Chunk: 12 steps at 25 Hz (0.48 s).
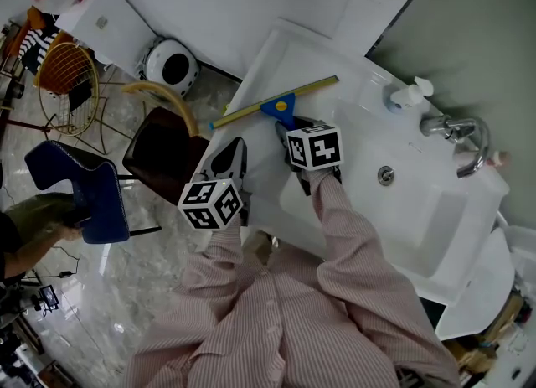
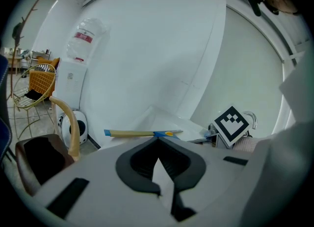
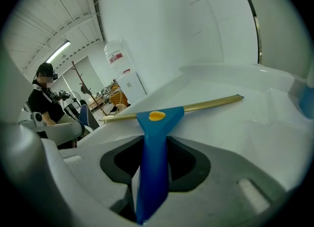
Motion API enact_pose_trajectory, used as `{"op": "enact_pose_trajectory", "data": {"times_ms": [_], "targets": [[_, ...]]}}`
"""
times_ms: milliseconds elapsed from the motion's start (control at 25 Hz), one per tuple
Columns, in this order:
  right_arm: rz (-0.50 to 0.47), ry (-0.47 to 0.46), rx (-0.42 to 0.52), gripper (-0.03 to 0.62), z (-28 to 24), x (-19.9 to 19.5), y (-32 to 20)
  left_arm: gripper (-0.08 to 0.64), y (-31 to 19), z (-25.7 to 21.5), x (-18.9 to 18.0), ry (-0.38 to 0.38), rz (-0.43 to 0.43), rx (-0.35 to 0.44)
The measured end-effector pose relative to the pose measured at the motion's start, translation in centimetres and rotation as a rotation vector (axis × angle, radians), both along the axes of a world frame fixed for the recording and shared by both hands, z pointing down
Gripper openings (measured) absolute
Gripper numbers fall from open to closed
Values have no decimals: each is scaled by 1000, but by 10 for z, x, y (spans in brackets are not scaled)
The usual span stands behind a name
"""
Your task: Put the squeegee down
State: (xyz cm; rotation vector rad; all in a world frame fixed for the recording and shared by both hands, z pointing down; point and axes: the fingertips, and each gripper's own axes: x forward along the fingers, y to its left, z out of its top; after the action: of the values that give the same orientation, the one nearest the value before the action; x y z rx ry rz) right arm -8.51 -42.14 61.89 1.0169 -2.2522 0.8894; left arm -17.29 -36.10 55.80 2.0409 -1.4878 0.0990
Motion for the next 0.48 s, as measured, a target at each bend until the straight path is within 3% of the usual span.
{"op": "enact_pose_trajectory", "data": {"times_ms": [480], "targets": [[42, -48, 87, 156, -22, 7, -4, 2, 4, -6, 3, -2, 18, 10]]}}
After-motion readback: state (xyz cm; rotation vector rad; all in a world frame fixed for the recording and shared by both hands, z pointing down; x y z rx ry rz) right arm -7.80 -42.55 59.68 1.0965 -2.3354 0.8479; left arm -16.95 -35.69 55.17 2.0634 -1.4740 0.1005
